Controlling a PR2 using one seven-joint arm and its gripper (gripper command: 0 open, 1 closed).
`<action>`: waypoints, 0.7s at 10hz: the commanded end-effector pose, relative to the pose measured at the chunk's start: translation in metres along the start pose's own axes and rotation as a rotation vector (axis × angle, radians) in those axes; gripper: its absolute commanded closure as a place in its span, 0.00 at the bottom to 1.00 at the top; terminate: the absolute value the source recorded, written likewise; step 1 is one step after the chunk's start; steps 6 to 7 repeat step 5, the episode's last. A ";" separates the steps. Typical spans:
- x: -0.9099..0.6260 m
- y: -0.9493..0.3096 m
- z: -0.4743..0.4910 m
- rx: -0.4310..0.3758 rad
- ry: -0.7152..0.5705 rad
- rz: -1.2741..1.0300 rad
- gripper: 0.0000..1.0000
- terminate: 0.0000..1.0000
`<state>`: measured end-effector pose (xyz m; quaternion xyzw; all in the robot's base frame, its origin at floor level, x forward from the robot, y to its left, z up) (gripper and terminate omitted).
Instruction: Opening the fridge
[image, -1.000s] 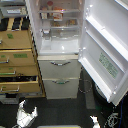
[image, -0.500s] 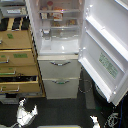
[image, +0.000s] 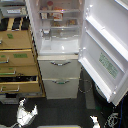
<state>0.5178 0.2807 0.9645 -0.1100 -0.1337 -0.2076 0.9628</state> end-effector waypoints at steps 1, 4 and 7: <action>0.004 0.004 -0.008 0.023 0.017 0.007 0.00 0.00; 0.005 0.004 -0.006 0.021 0.015 0.007 0.00 0.00; 0.005 0.003 -0.006 0.022 0.016 0.004 0.00 1.00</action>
